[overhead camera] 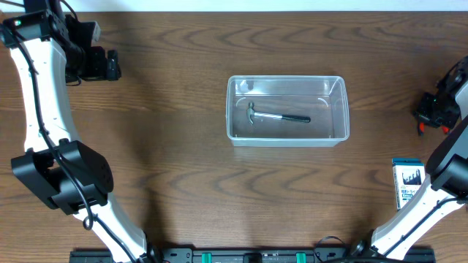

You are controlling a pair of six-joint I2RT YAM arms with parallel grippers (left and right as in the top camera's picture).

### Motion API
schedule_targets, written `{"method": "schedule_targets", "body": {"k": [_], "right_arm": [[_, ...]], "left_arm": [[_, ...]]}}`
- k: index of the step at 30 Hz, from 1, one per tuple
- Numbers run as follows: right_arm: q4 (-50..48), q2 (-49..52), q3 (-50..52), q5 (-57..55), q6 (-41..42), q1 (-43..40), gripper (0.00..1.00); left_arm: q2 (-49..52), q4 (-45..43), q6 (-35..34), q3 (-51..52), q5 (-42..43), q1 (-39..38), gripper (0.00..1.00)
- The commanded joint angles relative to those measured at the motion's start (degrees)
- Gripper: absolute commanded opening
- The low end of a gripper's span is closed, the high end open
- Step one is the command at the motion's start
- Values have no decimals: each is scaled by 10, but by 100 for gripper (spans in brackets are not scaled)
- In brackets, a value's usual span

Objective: Pack container
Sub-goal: 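Lower the right gripper and grasp the red pliers by the handles, then lift the pliers and carry them left over the container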

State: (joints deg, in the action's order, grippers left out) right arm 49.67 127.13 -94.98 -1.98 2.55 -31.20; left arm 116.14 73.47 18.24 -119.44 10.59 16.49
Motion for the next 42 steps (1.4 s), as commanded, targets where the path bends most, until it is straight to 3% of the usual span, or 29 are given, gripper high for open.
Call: {"method": "schedule_targets", "body": {"k": [1,7,12,24,27,35,42], "right_arm": [[1,12,-16,19,4,5,1],[44,10,-78,40,2,13,1],[142,10,-209,43,-57,39,1],[432,10,-502,164,-326,192,1],[476,10,-528,164,-374,244,1],[476,7,-525,161,-374,370,1],[477,7,-514,73,-399,459,1]], "left_arm": [[7,2,-1,4,7,2,98],[7,2,-1,4,7,2,98],[7,2,-1,4,7,2,98],[7,2,-1,4,7,2,98],[7,2,-1,4,7,2,98],[7,2,-1,4,7,2,98],[7,2,-1,4,7,2,98]]}}
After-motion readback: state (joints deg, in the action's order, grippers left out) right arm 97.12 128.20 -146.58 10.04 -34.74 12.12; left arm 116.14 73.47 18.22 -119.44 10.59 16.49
